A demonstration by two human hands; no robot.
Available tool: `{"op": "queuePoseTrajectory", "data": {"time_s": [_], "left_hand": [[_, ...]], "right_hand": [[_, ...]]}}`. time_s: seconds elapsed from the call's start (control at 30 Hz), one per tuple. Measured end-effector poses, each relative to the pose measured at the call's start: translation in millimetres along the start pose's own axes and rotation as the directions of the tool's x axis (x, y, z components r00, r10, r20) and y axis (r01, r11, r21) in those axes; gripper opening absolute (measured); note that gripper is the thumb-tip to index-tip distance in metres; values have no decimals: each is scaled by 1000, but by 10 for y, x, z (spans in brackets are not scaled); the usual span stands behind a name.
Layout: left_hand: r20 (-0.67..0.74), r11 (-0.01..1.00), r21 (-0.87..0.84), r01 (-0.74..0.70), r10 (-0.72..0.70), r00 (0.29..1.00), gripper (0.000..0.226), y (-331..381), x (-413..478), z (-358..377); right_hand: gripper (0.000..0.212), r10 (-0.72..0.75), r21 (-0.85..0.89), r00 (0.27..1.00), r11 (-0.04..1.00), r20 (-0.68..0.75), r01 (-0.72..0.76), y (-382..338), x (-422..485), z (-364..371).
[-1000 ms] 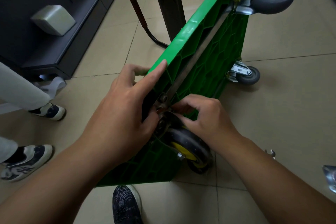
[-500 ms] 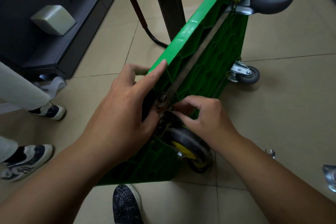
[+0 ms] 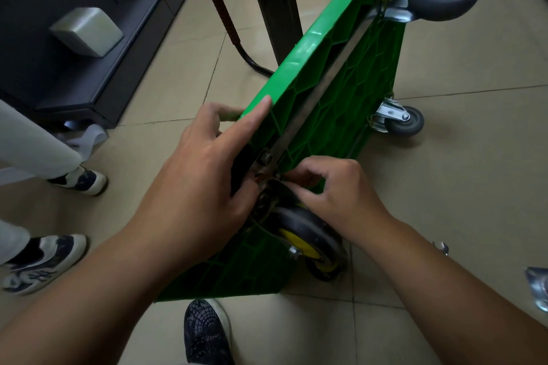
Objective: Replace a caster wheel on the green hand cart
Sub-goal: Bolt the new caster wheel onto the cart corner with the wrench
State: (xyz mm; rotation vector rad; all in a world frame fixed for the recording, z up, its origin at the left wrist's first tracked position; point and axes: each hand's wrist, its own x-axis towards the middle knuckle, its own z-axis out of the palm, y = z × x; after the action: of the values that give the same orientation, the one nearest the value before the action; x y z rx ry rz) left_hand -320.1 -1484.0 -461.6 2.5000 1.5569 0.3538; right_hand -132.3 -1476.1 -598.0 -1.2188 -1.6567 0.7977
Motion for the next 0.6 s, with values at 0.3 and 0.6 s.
{"op": "queuePoseTrajectory", "data": {"time_s": [0.3, 0.6], "left_hand": [[-37, 1000, -26, -10, 9, 999, 86, 13, 0, 12], [-49, 1000, -10, -14, 14, 999, 87, -20, 7, 28]], "right_hand": [[13, 613, -73, 756, 764, -228, -641, 1239, -700, -349], [74, 884, -386, 347, 215, -313, -897, 1995, -1998, -762]]}}
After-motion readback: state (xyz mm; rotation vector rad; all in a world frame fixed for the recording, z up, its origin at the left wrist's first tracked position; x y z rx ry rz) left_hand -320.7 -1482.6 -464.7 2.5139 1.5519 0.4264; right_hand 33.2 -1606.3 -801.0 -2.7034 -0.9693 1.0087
